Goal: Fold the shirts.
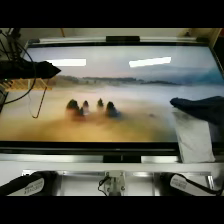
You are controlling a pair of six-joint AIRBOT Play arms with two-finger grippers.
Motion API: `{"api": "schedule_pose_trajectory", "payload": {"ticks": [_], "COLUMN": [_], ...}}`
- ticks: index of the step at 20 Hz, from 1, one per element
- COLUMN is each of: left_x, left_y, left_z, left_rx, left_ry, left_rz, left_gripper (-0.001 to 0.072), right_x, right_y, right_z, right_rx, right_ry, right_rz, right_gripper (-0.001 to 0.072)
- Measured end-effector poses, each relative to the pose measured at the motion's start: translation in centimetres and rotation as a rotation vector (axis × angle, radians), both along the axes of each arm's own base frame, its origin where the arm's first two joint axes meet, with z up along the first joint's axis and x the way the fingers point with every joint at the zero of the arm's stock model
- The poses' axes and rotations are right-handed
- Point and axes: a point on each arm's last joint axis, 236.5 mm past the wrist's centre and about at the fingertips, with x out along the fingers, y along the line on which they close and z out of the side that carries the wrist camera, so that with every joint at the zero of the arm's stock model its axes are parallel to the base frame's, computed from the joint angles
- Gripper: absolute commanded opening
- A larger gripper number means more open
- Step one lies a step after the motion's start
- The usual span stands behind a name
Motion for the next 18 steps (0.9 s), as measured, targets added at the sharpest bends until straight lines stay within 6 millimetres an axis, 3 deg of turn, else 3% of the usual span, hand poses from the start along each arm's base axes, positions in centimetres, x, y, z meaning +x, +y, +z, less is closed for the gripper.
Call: {"api": "schedule_pose_trajectory", "payload": {"ticks": [7, 10, 11, 12, 13, 16, 18], "left_x": [0.2, 0.2, 0.2, 0.2, 0.2, 0.2, 0.0], "left_y": [0.0, 0.1, 0.0, 0.0, 0.1, 0.0, 0.0], "left_z": [0.1, 0.1, 0.1, 0.1, 0.1, 0.1, 0.0], "left_rx": [0.004, 0.005, 0.005, 0.005, 0.004, 0.005, 0.006], "left_ry": [-0.011, -0.012, -0.013, -0.013, -0.013, -0.012, -0.006], "left_rz": [0.000, -0.001, -0.001, -0.001, -0.001, -0.001, -0.005], "left_gripper": [0.0031, 0.0031, 0.0031, 0.0031, 0.0031, 0.0030, 0.0027], "right_x": [-10.6, -13.3, -13.9, -14.4, -14.8, -15.2, -15.1], "right_y": [1.7, 2.5, 2.7, 2.9, 3.0, 2.4, 1.2], "right_z": [-8.7, -11.4, -12.1, -12.7, -13.2, -13.9, -13.0], "right_rx": [0.036, 0.045, 0.045, 0.047, 0.049, 0.017, -0.032], "right_ry": [0.389, 0.465, 0.479, 0.493, 0.505, 0.510, 0.509], "right_rz": [-0.032, -0.025, -0.025, -0.024, -0.022, -0.016, -0.011], "right_gripper": [0.0072, 0.0086, 0.0221, 0.0462, 0.0518, 0.0518, 0.0517]}}
